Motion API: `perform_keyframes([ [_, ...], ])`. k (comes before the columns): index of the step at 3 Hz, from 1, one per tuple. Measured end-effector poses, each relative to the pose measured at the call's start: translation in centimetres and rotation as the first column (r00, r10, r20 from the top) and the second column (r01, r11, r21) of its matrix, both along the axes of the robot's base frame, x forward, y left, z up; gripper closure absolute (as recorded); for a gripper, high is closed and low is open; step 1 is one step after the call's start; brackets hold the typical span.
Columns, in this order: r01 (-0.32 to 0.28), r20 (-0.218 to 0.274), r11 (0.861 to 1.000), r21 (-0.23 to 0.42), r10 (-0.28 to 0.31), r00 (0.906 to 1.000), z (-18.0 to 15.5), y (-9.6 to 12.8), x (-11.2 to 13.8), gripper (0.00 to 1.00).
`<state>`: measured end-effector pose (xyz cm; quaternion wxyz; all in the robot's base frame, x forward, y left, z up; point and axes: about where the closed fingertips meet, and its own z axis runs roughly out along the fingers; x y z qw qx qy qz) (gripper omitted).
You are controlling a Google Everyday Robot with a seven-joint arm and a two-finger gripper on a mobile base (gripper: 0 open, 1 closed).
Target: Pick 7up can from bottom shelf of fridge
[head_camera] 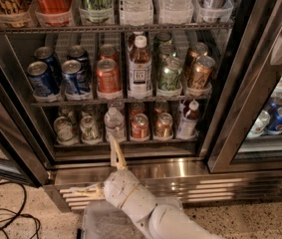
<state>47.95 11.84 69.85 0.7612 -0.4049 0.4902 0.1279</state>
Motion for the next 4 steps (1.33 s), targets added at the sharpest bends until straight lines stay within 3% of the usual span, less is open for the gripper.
perform_keyframes([
  [1,0.040,-0.152,0.993,0.107,-0.023,0.9881,-4.7,0.3,0.8,0.00],
  [2,0.148,-0.279,0.976,0.161,-0.099,0.9552,-8.2,-0.3,2.3,0.00],
  [3,0.216,-0.362,0.967,0.134,-0.156,0.9191,-9.3,0.3,2.5,0.00],
  [4,0.265,-0.440,0.962,0.063,-0.212,0.8726,-9.1,0.2,2.7,0.08],
])
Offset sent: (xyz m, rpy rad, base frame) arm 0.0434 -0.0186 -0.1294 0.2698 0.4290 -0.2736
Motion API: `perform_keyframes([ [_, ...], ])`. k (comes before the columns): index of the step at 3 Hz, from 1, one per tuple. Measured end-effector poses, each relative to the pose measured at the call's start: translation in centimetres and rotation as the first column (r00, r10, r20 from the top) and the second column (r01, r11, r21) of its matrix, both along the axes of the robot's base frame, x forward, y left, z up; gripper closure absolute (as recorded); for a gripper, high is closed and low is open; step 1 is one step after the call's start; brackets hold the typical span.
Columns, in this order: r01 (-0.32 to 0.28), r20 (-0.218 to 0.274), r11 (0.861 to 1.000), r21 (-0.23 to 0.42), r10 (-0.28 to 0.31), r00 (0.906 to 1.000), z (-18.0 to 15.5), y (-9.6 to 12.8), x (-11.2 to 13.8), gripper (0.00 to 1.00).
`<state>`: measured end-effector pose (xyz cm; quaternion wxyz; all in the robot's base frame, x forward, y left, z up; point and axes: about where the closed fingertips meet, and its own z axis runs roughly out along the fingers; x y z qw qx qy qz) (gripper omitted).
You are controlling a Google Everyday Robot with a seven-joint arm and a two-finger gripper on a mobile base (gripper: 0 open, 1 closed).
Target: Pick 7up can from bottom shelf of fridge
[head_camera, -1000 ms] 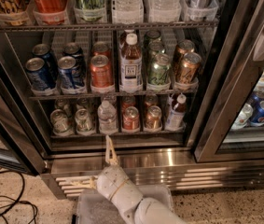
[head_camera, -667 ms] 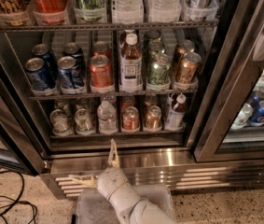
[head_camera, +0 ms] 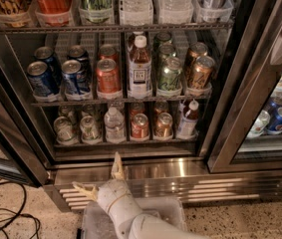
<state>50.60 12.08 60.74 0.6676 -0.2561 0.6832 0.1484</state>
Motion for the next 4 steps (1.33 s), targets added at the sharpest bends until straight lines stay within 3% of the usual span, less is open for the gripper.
perform_keyframes([
  [1,-0.007,-0.080,1.000,-0.022,0.005,0.9967,0.1,0.7,-0.3,0.15],
  [2,-0.020,-0.112,1.000,0.014,0.021,0.9935,-0.9,1.1,0.1,0.13],
  [3,-0.042,-0.045,0.998,0.051,0.045,0.9980,-0.8,2.3,0.5,0.12],
  [4,-0.053,0.062,0.996,0.069,0.048,0.9969,0.9,3.3,0.7,0.08],
])
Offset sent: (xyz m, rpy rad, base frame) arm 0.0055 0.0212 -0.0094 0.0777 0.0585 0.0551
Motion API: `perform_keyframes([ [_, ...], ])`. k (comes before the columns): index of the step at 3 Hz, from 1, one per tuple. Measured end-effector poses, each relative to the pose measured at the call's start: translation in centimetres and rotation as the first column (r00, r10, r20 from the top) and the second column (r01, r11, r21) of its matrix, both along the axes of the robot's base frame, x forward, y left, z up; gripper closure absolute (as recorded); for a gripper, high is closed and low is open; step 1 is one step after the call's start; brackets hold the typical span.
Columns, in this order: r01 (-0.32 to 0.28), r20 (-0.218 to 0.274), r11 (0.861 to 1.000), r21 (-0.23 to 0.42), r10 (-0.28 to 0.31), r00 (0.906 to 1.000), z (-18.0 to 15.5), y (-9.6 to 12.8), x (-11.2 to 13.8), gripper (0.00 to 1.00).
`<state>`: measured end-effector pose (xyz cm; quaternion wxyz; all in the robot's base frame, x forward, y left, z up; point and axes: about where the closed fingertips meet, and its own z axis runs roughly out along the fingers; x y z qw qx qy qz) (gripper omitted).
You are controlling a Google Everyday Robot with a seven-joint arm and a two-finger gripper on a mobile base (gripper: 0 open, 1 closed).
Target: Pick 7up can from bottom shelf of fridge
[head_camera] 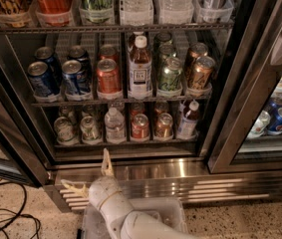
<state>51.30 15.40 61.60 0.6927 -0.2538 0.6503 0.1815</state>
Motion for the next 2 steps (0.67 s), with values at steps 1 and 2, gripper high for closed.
perform_keyframes([
  [1,0.013,0.072,1.000,-0.025,-0.011,0.9973,2.3,1.2,0.2,0.12],
  [2,0.050,0.043,0.998,-0.046,-0.048,0.9979,3.0,1.5,1.8,0.24],
])
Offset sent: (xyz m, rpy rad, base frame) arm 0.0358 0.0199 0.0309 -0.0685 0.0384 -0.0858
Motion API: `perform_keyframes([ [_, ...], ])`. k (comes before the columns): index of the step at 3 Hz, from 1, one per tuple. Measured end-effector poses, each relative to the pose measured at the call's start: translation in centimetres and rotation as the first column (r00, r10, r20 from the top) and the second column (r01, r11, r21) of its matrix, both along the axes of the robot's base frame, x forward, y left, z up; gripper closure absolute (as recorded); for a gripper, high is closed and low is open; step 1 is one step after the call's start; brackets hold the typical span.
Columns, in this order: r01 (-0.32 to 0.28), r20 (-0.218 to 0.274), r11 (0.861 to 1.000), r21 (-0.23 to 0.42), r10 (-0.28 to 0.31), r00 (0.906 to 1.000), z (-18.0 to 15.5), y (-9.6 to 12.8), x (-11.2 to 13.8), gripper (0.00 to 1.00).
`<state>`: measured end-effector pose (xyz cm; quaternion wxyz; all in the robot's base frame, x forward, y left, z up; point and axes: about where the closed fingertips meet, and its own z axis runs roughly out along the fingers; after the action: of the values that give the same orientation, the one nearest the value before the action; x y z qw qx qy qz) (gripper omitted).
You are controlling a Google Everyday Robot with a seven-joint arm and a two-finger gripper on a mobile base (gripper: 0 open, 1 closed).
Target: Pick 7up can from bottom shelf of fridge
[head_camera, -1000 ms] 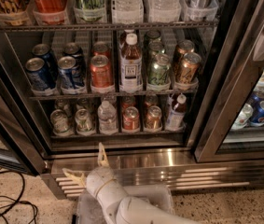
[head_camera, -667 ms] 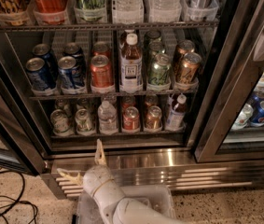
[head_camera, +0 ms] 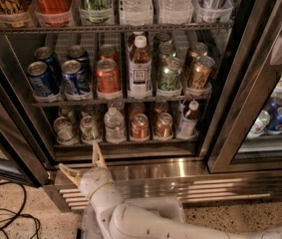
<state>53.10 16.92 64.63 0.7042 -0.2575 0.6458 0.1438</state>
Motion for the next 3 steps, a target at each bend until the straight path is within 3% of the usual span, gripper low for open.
perform_keyframes([
  [1,0.009,-0.065,1.000,0.013,-0.008,0.9978,-0.4,0.9,1.1,0.27],
  [2,0.019,-0.095,0.999,0.030,-0.016,0.9954,-1.1,1.8,2.0,0.26],
  [3,0.037,-0.088,0.998,0.049,-0.032,0.9956,-1.6,2.4,2.9,0.24],
])
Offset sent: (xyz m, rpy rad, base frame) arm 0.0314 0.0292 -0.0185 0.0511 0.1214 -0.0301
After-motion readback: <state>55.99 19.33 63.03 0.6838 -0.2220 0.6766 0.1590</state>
